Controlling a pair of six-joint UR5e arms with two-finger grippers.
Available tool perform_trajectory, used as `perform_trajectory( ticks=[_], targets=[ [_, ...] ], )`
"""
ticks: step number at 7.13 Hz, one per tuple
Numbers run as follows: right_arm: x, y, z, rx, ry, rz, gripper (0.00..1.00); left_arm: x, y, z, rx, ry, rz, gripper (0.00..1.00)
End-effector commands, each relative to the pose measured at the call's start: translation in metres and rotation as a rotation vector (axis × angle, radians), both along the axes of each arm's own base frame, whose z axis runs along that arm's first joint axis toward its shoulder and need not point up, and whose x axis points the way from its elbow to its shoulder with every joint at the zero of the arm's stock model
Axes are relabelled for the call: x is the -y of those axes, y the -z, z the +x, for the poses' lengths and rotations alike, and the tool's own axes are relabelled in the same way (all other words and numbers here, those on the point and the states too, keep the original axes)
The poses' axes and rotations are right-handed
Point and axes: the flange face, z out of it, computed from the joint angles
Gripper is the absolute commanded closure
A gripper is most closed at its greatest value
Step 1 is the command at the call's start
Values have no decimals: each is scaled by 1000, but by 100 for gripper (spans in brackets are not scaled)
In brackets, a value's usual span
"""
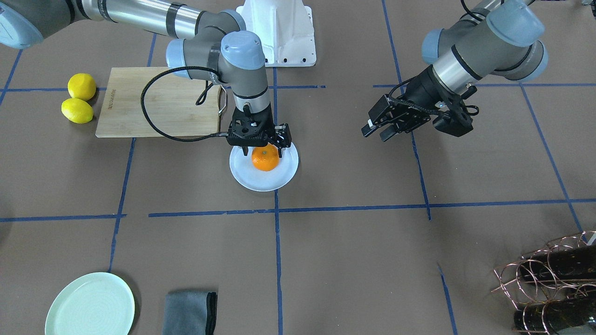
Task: Pick orange to plate
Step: 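Lower the orange onto the plate, open the right gripper and withdraw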
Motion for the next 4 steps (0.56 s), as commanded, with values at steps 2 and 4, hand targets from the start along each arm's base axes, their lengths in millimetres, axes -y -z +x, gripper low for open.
perform_trajectory(
  ticks=[2, 4],
  targets=[
    [0, -16, 174, 22, 99, 10, 0, -1, -86, -66, 162, 2, 213, 0],
    [41, -105, 321, -13, 226, 38, 0, -5, -197, -169, 397, -24, 465, 0]
  ],
)
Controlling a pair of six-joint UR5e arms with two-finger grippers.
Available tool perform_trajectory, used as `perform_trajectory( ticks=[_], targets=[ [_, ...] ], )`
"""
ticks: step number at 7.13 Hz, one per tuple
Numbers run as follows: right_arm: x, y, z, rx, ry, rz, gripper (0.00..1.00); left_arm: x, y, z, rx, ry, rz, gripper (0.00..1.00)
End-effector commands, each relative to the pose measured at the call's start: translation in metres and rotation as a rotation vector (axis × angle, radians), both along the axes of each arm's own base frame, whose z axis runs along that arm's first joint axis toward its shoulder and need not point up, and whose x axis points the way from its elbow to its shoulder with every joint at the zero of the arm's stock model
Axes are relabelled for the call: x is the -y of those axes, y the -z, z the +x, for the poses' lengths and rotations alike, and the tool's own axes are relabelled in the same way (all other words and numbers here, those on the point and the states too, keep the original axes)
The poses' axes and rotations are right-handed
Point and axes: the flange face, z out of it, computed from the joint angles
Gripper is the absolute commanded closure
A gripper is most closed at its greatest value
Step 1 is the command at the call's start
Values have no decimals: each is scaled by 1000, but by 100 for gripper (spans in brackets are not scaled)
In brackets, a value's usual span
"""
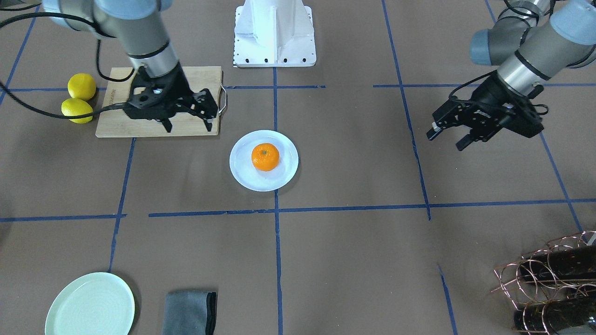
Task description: Pick orange to plate
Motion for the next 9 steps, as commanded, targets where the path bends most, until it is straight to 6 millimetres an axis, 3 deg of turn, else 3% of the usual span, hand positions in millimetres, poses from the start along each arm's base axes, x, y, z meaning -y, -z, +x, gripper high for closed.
perform_trajectory(
  ticks=[1, 2, 3, 4, 5, 6, 7, 9],
  targets=[
    [37, -101, 166, -40, 131, 78, 0, 8, -100, -112, 268, -38, 214, 0],
    [53, -158, 234, -67, 181, 119, 0, 19, -119, -173, 393, -72, 241, 0],
    [60, -213, 288, -74, 232, 151, 0, 22, -133, -221, 465, -114, 218, 0],
    [60, -262, 329, -100, 274, 178, 0, 27, -138, -243, 480, -135, 128, 0],
    [59, -297, 363, -116, 300, 199, 0, 15, -154, -241, 423, -185, 47, 0],
    [56, -314, 384, -118, 305, 184, 0, -2, -163, -237, 357, -207, -18, 0],
    [51, -321, 403, -117, 320, 160, 0, -3, -161, -235, 320, -230, -92, 0],
    [49, -326, 405, -119, 358, 161, 0, -3, -167, -237, 371, -353, 63, 0]
  ],
)
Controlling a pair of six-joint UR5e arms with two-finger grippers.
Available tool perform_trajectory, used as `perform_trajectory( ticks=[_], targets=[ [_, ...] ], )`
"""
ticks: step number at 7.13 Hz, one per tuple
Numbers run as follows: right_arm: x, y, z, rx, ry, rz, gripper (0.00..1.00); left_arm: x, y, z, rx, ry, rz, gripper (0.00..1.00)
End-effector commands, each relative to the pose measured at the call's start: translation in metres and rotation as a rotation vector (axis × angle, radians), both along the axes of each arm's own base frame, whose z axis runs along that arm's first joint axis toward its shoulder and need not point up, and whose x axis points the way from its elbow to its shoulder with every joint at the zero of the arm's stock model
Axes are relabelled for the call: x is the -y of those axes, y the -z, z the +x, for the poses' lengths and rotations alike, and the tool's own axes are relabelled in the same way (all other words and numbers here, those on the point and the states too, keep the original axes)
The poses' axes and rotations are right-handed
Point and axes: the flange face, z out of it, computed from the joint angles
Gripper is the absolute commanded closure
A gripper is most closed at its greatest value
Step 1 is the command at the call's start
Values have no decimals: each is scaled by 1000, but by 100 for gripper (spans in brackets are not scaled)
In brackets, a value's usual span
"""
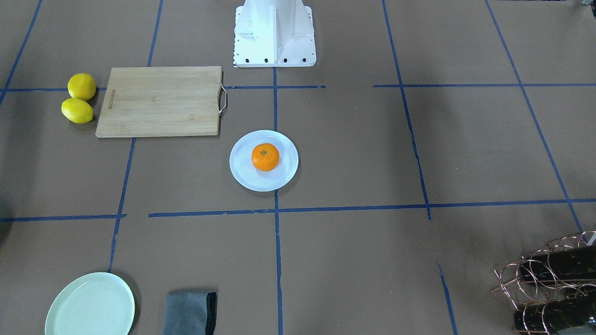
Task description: Pick orange to plate
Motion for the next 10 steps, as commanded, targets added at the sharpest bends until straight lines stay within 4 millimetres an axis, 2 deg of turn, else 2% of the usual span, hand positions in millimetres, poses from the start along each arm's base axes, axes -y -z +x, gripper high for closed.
perform_trajectory(
  ticks=[1, 2, 3, 4, 5, 6, 7, 10],
  targets=[
    [-1, -7, 3, -3, 6, -18, 0, -1, -1, -3, 9, -85, 75, 0],
    [0, -10, 3, 0, 6, -23, 0, -1, -2, -4, 14, -77, 66, 0],
    [-1, -13, 3, 0, 6, -30, 0, -7, -15, -4, 11, -73, 37, 0],
    [-3, -20, 3, -2, 6, -49, 0, -9, -11, -6, 15, -65, 36, 0],
    [-9, -32, 4, -3, 7, -66, 0, -18, -21, -6, 11, -63, 30, 0],
    [-12, -35, 3, -3, 6, -72, 0, -17, -25, -6, 15, -66, 21, 0],
    [-13, -37, 3, -3, -7, -91, 0, -4, -13, -3, 17, -73, 31, 0],
    [-14, -40, 2, -4, -38, -125, 0, -19, -20, -7, 25, -69, -58, 0]
  ],
)
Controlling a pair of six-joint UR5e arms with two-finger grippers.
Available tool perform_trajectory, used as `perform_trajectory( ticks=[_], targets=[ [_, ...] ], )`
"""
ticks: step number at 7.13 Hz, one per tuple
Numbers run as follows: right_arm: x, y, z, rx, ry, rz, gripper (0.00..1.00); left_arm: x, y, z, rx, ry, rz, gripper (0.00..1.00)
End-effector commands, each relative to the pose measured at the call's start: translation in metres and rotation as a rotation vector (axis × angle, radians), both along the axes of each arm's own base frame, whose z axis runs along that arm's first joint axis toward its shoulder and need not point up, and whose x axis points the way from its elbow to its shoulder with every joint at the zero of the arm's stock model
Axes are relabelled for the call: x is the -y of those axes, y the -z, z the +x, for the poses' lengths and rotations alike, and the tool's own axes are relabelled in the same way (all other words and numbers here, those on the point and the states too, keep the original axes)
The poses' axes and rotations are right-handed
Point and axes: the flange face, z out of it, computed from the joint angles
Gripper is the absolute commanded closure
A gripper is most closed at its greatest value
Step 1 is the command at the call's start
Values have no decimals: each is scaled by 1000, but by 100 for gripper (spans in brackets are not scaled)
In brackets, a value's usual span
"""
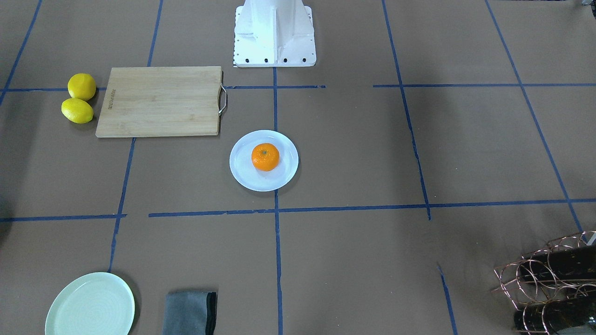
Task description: Pick orange to plate
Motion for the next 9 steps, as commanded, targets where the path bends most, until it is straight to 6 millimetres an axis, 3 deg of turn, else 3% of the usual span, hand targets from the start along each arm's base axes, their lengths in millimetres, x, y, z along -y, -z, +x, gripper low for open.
perform_trajectory(
  ticks=[1, 4, 9],
  targets=[
    [0, 0, -2, -1, 3, -2, 0, -10, -9, -2, 5, 3, -74, 0],
    [1, 0, -20, 1, 39, 0, 0, -4, -8, -1, 3, 3, -68, 0],
    [-2, -1, -25, 43, 37, 8, 0, 5, 3, 0, 2, -1, -41, 0]
  ],
)
